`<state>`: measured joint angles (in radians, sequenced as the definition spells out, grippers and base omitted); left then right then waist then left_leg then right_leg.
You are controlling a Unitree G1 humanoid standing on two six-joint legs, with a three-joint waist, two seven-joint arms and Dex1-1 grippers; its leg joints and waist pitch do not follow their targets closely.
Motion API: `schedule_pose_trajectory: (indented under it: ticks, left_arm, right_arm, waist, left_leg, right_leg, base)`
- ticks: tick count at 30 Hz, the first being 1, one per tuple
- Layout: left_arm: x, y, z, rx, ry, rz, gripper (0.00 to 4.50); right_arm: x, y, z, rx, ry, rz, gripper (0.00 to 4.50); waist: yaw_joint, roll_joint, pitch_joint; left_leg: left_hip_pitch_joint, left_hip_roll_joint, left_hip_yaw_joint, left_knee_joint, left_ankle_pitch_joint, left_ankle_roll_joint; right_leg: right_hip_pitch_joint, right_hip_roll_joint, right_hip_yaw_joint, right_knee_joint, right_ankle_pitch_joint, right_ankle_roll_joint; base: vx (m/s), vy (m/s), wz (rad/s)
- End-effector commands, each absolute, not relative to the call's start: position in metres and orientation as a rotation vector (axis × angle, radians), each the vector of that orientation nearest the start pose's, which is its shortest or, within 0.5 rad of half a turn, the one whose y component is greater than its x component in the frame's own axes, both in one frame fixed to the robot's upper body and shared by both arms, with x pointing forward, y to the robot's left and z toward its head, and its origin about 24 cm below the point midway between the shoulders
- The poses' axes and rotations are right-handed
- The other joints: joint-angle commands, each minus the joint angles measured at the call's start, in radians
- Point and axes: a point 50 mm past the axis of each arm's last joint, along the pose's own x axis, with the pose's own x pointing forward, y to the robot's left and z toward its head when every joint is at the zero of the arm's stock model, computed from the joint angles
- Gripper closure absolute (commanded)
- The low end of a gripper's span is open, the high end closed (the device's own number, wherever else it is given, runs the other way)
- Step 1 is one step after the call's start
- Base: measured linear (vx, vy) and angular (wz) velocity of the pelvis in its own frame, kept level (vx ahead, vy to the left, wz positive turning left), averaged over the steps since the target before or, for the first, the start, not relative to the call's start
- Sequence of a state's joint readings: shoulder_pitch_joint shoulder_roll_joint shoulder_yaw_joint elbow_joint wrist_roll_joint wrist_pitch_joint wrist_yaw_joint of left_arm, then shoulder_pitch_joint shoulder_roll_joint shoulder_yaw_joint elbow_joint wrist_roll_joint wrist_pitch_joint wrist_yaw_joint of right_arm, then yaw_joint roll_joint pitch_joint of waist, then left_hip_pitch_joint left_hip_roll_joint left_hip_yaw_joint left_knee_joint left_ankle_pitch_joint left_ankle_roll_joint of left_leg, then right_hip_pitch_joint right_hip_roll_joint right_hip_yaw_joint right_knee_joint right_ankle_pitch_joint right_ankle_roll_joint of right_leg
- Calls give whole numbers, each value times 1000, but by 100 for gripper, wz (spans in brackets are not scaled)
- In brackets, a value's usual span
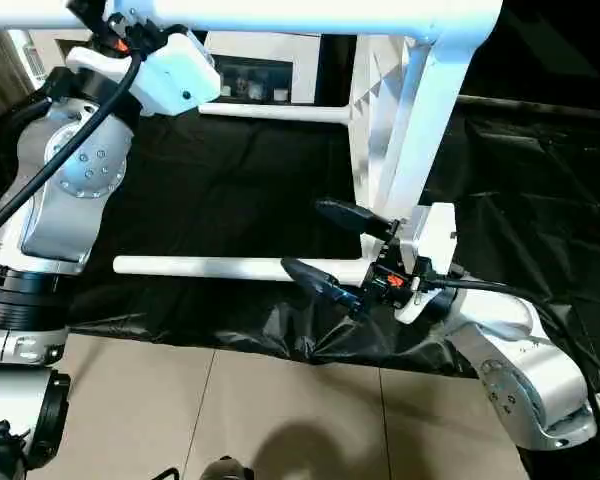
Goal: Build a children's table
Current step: Flip table
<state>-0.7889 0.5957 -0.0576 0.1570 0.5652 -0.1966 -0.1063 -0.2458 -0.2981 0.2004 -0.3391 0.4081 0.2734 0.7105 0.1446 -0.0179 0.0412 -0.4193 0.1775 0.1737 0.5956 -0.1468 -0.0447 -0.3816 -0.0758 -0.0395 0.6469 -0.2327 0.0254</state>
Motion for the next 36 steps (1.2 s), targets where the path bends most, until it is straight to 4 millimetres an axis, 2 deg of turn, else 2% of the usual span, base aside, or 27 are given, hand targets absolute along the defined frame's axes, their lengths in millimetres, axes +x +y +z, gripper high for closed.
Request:
schedule_pose_trajectory:
  ticks: [1,10,12,15,22,28,29,32,33,36]
  left_arm:
    - [338,175,278,1212,-747,-31,96]
    - [338,172,272,1157,-683,-123,178]
    - [338,172,271,1120,-648,-141,185]
    - [338,174,273,1039,-598,-147,200]
    - [342,179,274,831,-493,-135,205]
    - [346,186,273,631,-392,-69,205]
    - [347,189,273,595,-373,-46,205]
    - [348,193,272,534,-348,-6,205]
    - [349,195,271,504,-331,8,205]
    - [350,201,268,427,-292,58,205]
  right_arm:
    - [250,-91,148,-22,-235,1107,21]
    - [252,-90,146,-40,-236,1100,21]
    - [252,-90,145,-48,-237,1095,21]
    - [253,-90,145,-56,-236,1093,21]
    - [254,-91,142,-67,-230,1091,21]
    - [257,-96,139,-80,-223,1072,21]
    - [258,-98,139,-84,-221,1066,21]
    - [258,-101,139,-88,-220,1058,21]
    - [258,-102,138,-88,-217,1056,21]
    - [256,-104,134,-90,-197,1055,21]
  waist:
    - [1,16,-62]
    - [5,16,-60]
    - [5,13,-59]
    - [6,12,-57]
    - [18,9,-57]
    - [25,11,-55]
    - [26,14,-56]
    - [25,16,-57]
    - [26,21,-59]
    - [24,22,-61]
  left_leg:
    - [45,51,-31,-79,-319,-59]
    - [48,52,-30,-81,-342,-66]
    - [48,53,-29,-82,-342,-65]
    - [48,53,-29,-83,-346,-65]
    - [46,52,-26,-80,-314,-48]
    - [42,48,-24,-77,-299,-22]
    - [42,49,-23,-75,-290,-15]
    - [33,47,-23,-73,-249,5]
    - [33,47,-23,-73,-242,7]
    - [33,46,-22,-68,-217,23]
  right_leg:
    - [13,-67,35,-77,-76,-141]
    - [8,-68,36,-79,-103,-145]
    - [8,-69,36,-80,-115,-144]
    - [7,-71,37,-82,-141,-143]
    - [7,-71,37,-84,-146,-146]
    - [9,-75,38,-91,-209,-139]
    - [8,-76,39,-93,-222,-138]
    - [13,-76,36,-92,-216,-139]
    - [13,-76,35,-91,-211,-139]
    - [13,-72,34,-89,-170,-150]
  base:
    - [0,0,0]
    - [0,0,0]
    - [0,0,0]
    - [0,0,0]
    - [0,0,0]
    - [0,0,0]
    - [0,0,0]
    - [0,0,0]
    - [0,0,0]
    - [0,0,0]
